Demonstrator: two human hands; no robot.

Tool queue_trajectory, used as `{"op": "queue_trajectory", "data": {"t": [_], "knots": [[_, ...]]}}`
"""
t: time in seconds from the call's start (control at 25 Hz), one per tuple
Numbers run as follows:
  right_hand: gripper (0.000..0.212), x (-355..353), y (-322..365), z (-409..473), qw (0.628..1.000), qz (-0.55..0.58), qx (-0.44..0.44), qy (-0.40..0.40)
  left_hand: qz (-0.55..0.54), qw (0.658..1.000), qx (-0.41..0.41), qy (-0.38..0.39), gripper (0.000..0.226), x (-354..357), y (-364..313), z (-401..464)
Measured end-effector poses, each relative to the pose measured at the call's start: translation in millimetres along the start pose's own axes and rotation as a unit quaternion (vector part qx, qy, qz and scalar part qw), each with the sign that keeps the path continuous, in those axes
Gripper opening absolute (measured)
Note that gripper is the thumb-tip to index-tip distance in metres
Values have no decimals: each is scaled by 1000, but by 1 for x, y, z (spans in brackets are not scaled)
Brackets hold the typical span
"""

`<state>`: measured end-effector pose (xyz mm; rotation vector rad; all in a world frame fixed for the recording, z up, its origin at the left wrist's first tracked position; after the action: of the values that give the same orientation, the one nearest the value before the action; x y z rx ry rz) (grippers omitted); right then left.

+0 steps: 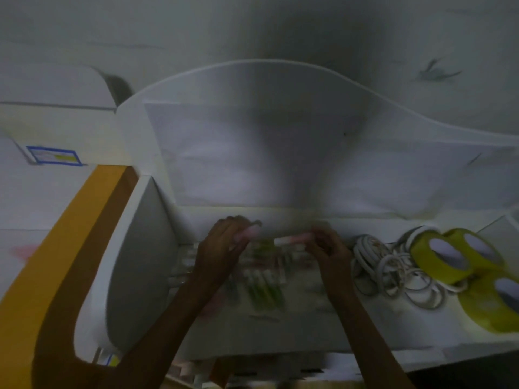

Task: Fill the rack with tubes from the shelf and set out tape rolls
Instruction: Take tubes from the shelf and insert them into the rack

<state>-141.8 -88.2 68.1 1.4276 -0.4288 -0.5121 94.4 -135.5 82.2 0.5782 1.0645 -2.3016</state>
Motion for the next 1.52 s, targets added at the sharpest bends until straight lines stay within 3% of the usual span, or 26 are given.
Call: {"op": "queue_trajectory", "data": {"t": [0.08,0.16,0.36,0.52,0.76,1.0,1.32,1.52], "knots": [[17,3,11,-6,999,37,15,1,-71,995,-64,-30,8,-9,-12,-1],[9,7,21,-11,998,55,9,20,-110,990,-71,-43,13,-19,-24,-4],[14,23,42,-24,996,70,-13,61,-172,972,-134,-88,18,-51,-46,-23],[15,35,66,-44,986,68,-70,137,-149,967,-162,-129,29,-79,-63,-49],[31,39,72,-87,961,110,3,256,-134,964,-178,-147,52,-122,-100,-98],[34,52,101,-153,920,127,-36,369,-64,954,-209,-208,53,-173,-126,-164],[29,112,137,-272,867,89,-152,467,3,919,-239,-313,50,-277,-107,-232],[26,181,137,-360,858,82,-197,468,22,909,-266,-319,50,-353,-48,-277]]}}
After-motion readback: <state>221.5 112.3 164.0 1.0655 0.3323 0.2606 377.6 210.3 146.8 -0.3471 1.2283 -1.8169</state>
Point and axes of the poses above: each hand's wrist, its own z-axis towards the middle knuckle, its own x-axis out of the palm, y = z × x, the point moved 2 cm from there along z, towards the middle knuckle, and after that the axes turned 10 degrees about -y, right-handed, at the moved point
